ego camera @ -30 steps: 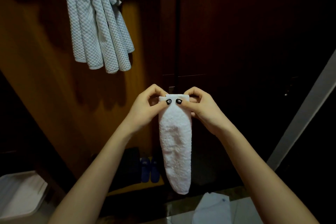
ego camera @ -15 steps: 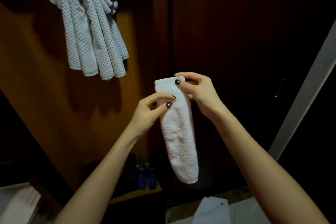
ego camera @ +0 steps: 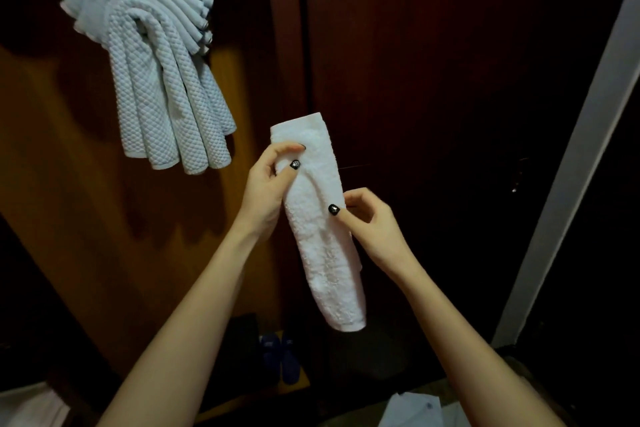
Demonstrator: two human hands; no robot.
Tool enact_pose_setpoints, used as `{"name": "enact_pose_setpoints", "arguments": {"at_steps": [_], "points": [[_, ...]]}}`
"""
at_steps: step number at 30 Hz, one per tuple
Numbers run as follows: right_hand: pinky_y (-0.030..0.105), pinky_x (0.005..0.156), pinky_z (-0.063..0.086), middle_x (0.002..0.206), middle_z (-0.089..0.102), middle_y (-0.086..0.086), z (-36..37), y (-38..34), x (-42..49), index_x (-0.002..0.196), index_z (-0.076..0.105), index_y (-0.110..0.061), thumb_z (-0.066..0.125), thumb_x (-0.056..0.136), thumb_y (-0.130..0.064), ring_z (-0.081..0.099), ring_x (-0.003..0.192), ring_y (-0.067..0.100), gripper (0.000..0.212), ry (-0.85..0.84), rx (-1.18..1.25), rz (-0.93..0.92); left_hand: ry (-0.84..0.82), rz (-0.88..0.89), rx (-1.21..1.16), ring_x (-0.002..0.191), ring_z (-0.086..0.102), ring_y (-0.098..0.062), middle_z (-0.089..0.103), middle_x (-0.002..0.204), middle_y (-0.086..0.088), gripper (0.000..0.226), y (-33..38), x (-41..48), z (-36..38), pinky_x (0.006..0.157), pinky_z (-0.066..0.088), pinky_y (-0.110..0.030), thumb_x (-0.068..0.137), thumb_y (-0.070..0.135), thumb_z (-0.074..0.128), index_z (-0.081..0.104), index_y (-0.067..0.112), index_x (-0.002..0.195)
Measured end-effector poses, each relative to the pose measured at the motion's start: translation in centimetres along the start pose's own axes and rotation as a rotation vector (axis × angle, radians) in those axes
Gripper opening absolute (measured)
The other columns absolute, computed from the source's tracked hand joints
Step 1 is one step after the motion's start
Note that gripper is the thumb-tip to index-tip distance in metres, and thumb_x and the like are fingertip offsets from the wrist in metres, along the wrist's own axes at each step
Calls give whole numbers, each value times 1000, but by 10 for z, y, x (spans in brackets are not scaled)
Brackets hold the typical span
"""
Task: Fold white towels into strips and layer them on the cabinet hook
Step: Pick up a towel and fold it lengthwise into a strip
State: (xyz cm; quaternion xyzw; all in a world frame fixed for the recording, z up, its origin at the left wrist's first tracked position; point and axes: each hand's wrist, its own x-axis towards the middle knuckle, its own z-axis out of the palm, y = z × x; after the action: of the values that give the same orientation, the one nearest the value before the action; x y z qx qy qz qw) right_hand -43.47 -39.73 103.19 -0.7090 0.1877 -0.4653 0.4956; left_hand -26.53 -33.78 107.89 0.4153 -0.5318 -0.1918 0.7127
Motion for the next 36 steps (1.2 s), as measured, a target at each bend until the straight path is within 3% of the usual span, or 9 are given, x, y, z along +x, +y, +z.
{"name": "enact_pose_setpoints", "arguments": {"at_steps": [6,10,12,16,20,25,29,33,36], "points": [[22,72,53,90,70,-12,0,-14,-4,91,69,-23,62,95,-28,68,84,6,9,-100,-75,28,-6,-28,-194,95,63,-5,65,100,13,19,1,0,11,76,53,-21,87,6,53,62,19,98],[39,66,39,82,61,34,2,-19,-8,86,59,16,52,97,-41,54,69,26,58,-204,-88,68,-20,-102,-343,88,65,-10,64,101,4,21,3,-2,14,72,56,-26,88,7,55,65,24,92],[39,65,32,77,55,39,1,-20,-10,83,51,22,51,96,-46,48,65,29,69,-209,-128,67,-28,-116,-369,87,65,-10,65,99,5,21,4,-4,13,70,56,-25,91,4,53,63,22,94],[35,61,30,72,54,32,-4,-21,-11,77,53,16,54,97,-40,45,61,25,60,-182,-276,1,-43,-106,-170,84,62,2,67,94,18,18,7,-6,6,70,50,-15,95,0,51,60,15,98],[37,59,31,72,53,23,-7,-22,-11,71,54,12,58,97,-30,43,62,19,50,-127,-394,-45,-67,-134,-88,60,60,11,72,94,19,24,8,-10,2,52,43,-2,91,-5,55,66,13,102],[43,65,43,82,60,24,-7,-19,-11,74,59,11,64,93,-33,56,73,33,48,-47,-409,-73,30,-236,-279,103,67,-6,72,115,4,31,6,-9,2,71,54,-17,90,-4,58,70,16,110],[39,64,42,86,62,23,-10,-19,-13,76,61,9,69,88,-39,56,71,29,50,-29,-336,-31,96,-273,-428,110,66,-14,71,117,-4,32,6,-9,7,79,56,-26,83,5,65,71,15,112],[30,70,41,89,61,19,-14,-17,-17,82,64,9,62,94,-35,54,74,13,45,-244,-268,69,133,-263,-503,112,65,-19,71,117,-7,35,7,-3,11,82,56,-29,91,-1,57,63,13,123],[30,67,41,83,56,10,-13,-10,-25,85,60,14,53,99,-35,52,73,16,51,-338,-217,158,132,-262,-531,112,65,-21,69,120,-9,38,8,2,8,81,57,-31,93,-2,54,59,13,127]]}}
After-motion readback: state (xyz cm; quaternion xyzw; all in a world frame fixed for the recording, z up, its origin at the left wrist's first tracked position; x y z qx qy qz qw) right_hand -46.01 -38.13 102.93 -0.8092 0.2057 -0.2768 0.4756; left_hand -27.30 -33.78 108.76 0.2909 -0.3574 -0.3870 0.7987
